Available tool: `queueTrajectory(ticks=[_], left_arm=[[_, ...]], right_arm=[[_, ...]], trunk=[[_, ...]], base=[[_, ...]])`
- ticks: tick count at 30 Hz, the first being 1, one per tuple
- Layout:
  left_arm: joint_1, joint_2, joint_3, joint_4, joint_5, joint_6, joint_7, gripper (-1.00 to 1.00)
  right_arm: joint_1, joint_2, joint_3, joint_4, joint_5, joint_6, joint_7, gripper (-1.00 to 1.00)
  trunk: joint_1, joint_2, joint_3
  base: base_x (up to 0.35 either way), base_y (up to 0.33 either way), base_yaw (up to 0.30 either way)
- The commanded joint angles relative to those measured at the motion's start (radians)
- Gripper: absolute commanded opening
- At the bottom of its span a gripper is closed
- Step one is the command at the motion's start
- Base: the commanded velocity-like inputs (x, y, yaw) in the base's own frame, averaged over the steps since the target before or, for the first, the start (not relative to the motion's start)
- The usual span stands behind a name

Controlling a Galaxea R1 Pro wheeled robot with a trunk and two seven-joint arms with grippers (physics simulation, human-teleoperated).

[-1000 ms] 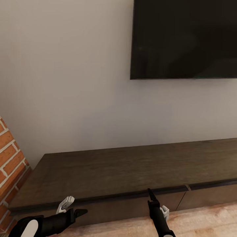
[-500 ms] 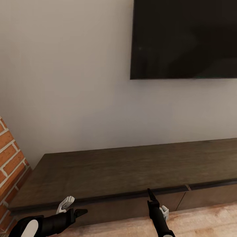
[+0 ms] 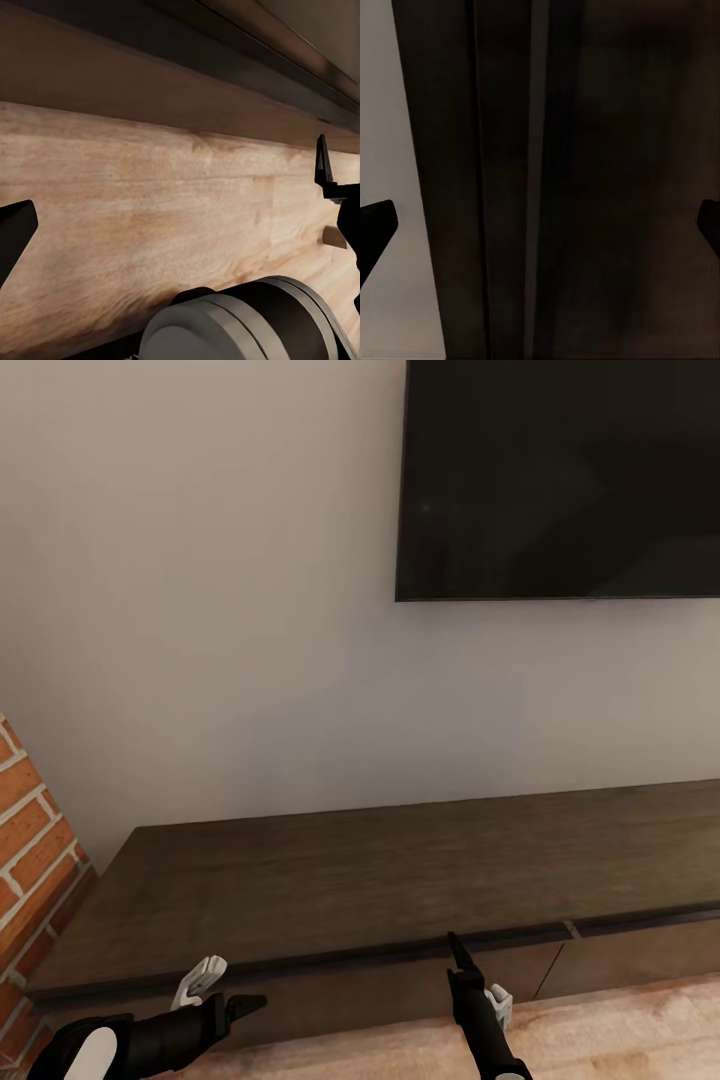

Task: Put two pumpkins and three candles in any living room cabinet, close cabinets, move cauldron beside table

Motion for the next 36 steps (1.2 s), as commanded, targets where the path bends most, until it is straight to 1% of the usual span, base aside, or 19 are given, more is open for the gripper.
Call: queueTrajectory(ticks=[1, 20, 21, 25, 36], left_arm=[[0.0, 0.0, 0.0, 0.0, 0.0, 0.0, 0.0, 1.0], [0.0, 0.0, 0.0, 0.001, 0.0, 0.0, 0.0, 1.0], [0.0, 0.0, 0.0, 0.001, 0.0, 0.0, 0.0, 1.0], [0.0, 0.0, 0.0, 0.0, 0.0, 0.0, 0.0, 1.0], [0.0, -0.001, 0.0, 0.0, 0.0, 0.0, 0.0, 1.0]], right_arm=[[0.0, 0.0, 0.0, 0.0, 0.0, 0.0, 0.0, 1.0], [-0.007, 0.002, 0.0, 0.001, 0.0, 0.003, 0.0, 1.0], [-0.008, 0.002, 0.0, 0.001, 0.0, 0.005, 0.0, -1.0], [-0.01, 0.002, 0.001, 0.001, 0.0, 0.019, 0.0, -1.0], [-0.014, 0.002, 0.002, 0.001, 0.0, 0.022, 0.0, -1.0]], trunk=[[0.0, 0.0, 0.0], [0.0, 0.0, 0.0], [0.0, 0.0, 0.0], [0.0, 0.0, 0.0], [0.0, 0.0, 0.0]], base=[[-0.015, 0.0, 0.0], [-0.001, 0.002, 0.0], [0.0, 0.103, 0.0], [0.0, 0.133, 0.0], [0.0, 0.009, 0.0]])
